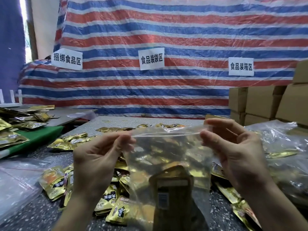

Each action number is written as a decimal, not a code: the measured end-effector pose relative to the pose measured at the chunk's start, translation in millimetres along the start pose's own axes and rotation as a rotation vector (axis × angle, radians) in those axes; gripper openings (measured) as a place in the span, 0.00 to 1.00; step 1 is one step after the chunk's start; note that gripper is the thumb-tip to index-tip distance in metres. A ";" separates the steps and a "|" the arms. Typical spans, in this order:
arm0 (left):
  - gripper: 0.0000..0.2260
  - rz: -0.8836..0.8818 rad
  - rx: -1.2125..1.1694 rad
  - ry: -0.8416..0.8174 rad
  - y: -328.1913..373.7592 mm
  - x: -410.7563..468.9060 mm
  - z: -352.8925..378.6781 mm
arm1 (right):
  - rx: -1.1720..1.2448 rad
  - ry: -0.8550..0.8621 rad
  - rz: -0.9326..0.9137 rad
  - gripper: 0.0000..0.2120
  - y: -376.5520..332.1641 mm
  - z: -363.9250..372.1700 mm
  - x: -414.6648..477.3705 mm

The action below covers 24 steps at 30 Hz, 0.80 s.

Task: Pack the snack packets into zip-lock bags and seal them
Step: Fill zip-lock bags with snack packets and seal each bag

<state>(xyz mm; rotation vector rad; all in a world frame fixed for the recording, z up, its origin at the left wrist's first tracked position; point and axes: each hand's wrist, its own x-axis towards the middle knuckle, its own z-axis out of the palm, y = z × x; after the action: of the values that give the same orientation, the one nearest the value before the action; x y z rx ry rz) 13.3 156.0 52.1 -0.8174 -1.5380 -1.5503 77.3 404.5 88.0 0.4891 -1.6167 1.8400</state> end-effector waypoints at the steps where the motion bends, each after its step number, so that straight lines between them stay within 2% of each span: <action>1: 0.04 0.032 0.064 -0.024 0.0 0.4 -1.8 | -0.011 -0.002 0.002 0.31 -1.3 -0.7 -0.4; 4: 0.05 0.054 0.156 -0.079 0.5 1.2 -4.6 | -0.027 -0.012 0.014 0.30 -1.3 -3.4 -2.0; 7: 0.06 0.086 0.192 -0.125 1.7 0.9 -3.9 | 0.006 -0.026 0.028 0.17 0.2 -4.3 -2.3; 9: 0.07 0.090 0.173 -0.129 1.9 -0.7 -2.1 | 0.015 -0.044 0.029 0.13 -0.2 -4.8 -2.5; 13: 0.09 0.019 0.049 -0.116 4.7 -4.3 2.3 | 0.045 -0.102 0.045 0.26 -3.4 -6.4 -3.4; 17: 0.05 0.042 -0.024 -0.131 8.0 -3.5 2.4 | 0.122 -0.245 0.134 0.22 -9.1 -13.3 0.1; 19: 0.07 0.038 -0.075 -0.151 8.5 -3.0 1.9 | 0.091 -0.287 0.166 0.23 -12.1 -15.9 1.4; 24: 0.16 -0.053 -0.147 -0.150 11.4 -1.5 3.7 | 0.130 -0.160 0.153 0.25 -8.5 -17.3 1.3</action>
<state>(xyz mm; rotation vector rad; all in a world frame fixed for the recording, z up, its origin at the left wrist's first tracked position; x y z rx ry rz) 23.7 160.4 56.5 -1.0032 -1.5766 -1.6889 84.2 422.0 92.1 0.5979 -1.6864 2.0750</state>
